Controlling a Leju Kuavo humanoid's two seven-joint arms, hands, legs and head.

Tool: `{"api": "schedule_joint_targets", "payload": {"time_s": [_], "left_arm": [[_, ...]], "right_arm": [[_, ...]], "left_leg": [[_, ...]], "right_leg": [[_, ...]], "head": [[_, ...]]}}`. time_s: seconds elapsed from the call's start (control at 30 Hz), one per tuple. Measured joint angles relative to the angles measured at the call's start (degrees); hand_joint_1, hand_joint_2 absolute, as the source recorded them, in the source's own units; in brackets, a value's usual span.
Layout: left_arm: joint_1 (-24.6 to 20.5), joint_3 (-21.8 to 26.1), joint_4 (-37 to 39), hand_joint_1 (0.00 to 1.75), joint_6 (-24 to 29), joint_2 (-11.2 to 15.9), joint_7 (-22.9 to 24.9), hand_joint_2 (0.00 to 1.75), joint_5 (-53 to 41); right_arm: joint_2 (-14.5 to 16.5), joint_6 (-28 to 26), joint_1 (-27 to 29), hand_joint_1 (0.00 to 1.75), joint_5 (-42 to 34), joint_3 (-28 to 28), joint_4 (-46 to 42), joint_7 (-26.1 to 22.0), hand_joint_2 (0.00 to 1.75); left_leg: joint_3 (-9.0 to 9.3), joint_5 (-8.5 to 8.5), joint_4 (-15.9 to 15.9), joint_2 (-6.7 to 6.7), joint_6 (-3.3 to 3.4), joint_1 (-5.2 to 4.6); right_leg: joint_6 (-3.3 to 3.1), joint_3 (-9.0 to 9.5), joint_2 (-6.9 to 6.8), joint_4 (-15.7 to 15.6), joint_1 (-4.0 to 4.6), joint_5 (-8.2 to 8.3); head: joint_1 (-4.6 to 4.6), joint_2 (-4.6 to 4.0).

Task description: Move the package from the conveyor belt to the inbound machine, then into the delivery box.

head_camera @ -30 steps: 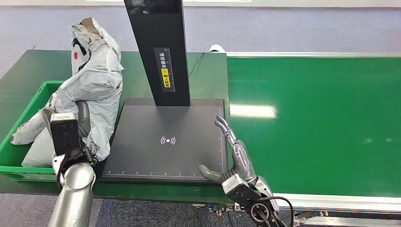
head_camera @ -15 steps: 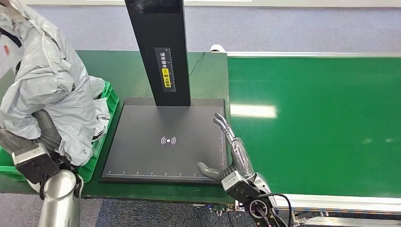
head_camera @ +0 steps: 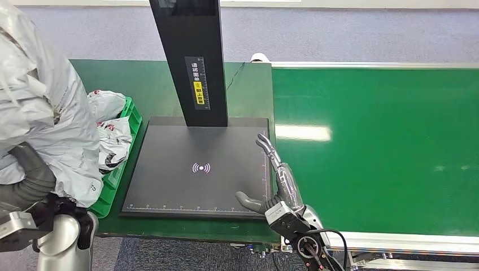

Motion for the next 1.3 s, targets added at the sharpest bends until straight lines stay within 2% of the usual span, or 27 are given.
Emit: {"api": "schedule_joint_targets", "payload": {"time_s": [0.13, 0.33, 0.43, 0.57, 0.67, 0.8, 1.03, 1.13, 1.3], "left_arm": [[0.0, 2.0, -1.6, 1.75, 0.1, -0.4, -0.1, 1.75, -4.6], [-0.8, 6.3, -1.0, 1.75, 0.1, -1.0, -0.1, 1.75, -5.0], [-3.0, 9.8, 2.1, 1.75, 0.1, -1.2, -0.1, 1.75, -5.6], [-7.8, 15.3, 10.4, 1.75, 0.1, -0.8, 0.8, 1.75, -10.1], [-11.6, 17.5, 18.7, 1.75, 0.1, 0.4, 6.5, 1.75, -15.7], [-17.1, 18.0, 31.6, 1.75, 0.1, 3.0, 19.4, 1.75, -21.3], [-23.6, 17.7, 49.1, 1.75, -0.7, 7.1, 30.3, 1.75, -25.0], [-25.0, 17.4, 54.1, 1.75, -1.4, 8.2, 32.9, 1.75, -25.8], [-26.4, 17.2, 58.2, 1.75, -1.5, 9.1, 33.6, 1.75, -26.3]], "right_arm": [[0.0, -0.2, 0.0, 0.0, -0.1, 0.1, 0.2, -0.1, 1.75], [0.0, -0.3, -0.1, 0.0, 0.1, 0.1, 0.3, -0.1, 1.75], [0.0, -0.4, -0.1, 0.0, 0.2, 0.1, 0.3, -0.1, 1.75], [0.0, -0.7, -0.1, 0.0, 0.2, 0.1, 0.3, 0.0, 1.75], [-0.2, -1.4, 0.2, 0.0, 0.3, 0.0, 0.3, 0.1, 1.75], [-0.5, -2.0, 1.1, 0.0, 0.7, -0.2, -0.2, 0.5, 1.75], [-0.5, -1.6, 1.6, 0.0, 1.4, -0.6, -0.8, 1.1, 1.75], [-0.5, -1.1, 1.6, 0.0, 1.8, -0.6, -0.8, 1.2, 1.75], [-0.4, -1.1, 1.6, 0.0, 1.9, -0.6, -0.8, 1.3, 1.75]], "left_leg": [[0.0, 0.0, 0.0, -0.03, 0.0, 0.0], [0.02, 0.01, 0.0, -0.05, -0.01, 0.02], [0.03, 0.02, 0.0, -0.05, -0.01, 0.02], [0.05, 0.03, 0.0, -0.06, -0.01, 0.02], [0.07, 0.03, 0.0, -0.06, -0.01, 0.02], [0.07, 0.03, 0.0, -0.04, -0.01, 0.02], [0.08, 0.03, 0.0, 0.04, -0.01, 0.01], [0.09, 0.03, 0.0, 0.04, -0.01, 0.01], [0.19, 0.03, 0.0, 0.03, -0.02, 0.01]], "right_leg": [[0.0, -0.01, 0.0, 0.0, 0.0, -0.01], [-0.01, 0.0, -0.01, 0.0, 0.02, -0.01], [-0.01, 0.01, -0.01, 0.0, 0.02, 0.0], [-0.01, 0.01, -0.03, 0.0, 0.02, 0.0], [-0.01, 0.01, -0.03, 0.0, 0.02, 0.01], [-0.01, 0.02, -0.02, 0.0, 0.02, 0.02], [-0.02, 0.02, 0.01, 0.0, 0.01, 0.01], [-0.02, 0.03, 0.0, 0.0, 0.01, 0.01], [-0.02, 0.13, 0.0, 0.0, 0.01, 0.01]], "head": [[0.01, 0.0], [0.0, 0.0], [0.02, 0.0], [0.01, 0.0], [0.01, 0.0], [0.0, 0.0], [0.0, 0.0], [0.0, 0.0], [0.0, 0.0]]}}
